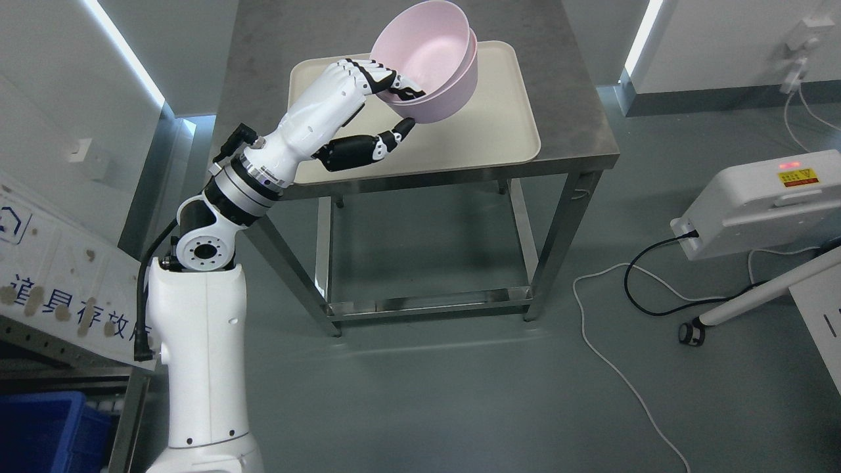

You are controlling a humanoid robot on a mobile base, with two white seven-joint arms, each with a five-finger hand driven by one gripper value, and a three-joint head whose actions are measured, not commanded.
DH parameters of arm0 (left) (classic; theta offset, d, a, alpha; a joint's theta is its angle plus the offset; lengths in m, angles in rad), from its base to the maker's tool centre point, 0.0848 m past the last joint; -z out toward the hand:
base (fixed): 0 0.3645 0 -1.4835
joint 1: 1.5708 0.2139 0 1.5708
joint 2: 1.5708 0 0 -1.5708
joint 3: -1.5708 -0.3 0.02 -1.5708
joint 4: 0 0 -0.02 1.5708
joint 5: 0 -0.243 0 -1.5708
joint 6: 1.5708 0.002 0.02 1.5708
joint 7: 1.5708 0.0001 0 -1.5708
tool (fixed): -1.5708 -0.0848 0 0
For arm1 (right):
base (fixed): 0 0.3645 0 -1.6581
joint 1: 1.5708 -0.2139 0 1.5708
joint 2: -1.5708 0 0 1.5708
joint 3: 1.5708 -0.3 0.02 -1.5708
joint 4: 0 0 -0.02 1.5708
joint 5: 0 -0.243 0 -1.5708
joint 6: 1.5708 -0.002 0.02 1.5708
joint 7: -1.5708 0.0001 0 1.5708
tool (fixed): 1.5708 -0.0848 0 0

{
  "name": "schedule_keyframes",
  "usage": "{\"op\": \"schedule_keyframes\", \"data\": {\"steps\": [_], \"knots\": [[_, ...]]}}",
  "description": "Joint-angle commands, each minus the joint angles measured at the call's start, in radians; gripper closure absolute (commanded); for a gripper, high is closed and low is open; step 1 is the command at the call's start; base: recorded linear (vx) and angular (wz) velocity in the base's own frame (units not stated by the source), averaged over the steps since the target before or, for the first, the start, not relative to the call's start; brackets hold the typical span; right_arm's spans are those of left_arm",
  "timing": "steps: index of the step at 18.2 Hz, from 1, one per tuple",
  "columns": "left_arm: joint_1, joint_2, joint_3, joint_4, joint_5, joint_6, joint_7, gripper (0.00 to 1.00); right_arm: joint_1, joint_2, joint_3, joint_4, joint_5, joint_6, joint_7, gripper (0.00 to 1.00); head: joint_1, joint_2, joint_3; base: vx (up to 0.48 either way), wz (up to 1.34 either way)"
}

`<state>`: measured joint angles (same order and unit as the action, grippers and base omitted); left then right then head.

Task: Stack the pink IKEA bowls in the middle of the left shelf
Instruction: 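Hold the stacked bowls aloft in the left hand while turning toward the blue bins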

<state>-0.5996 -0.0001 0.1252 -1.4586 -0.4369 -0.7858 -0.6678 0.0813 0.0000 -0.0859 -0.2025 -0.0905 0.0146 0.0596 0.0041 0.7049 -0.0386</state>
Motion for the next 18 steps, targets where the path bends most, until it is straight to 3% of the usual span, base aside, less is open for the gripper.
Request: {"op": "schedule_keyframes", "data": {"steps": [1,10,18], "knots": [[0.006,0.018,0.021,0.017,0.02,0.0,-0.009,0.98,0.0,-0.017,0.0,0.0,0.0,0.001,0.002,0.0,0.0,0.0,0.0,-0.241,0.26],[0.015,0.018,-0.015,0.064,0.02,0.0,0.027,0.98,0.0,-0.017,0.0,0.0,0.0,0.001,0.002,0.0,0.0,0.0,0.0,-0.27,0.25],[0.046,0.018,0.002,0.063,0.02,0.0,0.027,0.97,0.0,-0.017,0.0,0.0,0.0,0.001,0.002,0.0,0.0,0.0,0.0,-0.352,-0.16]]}}
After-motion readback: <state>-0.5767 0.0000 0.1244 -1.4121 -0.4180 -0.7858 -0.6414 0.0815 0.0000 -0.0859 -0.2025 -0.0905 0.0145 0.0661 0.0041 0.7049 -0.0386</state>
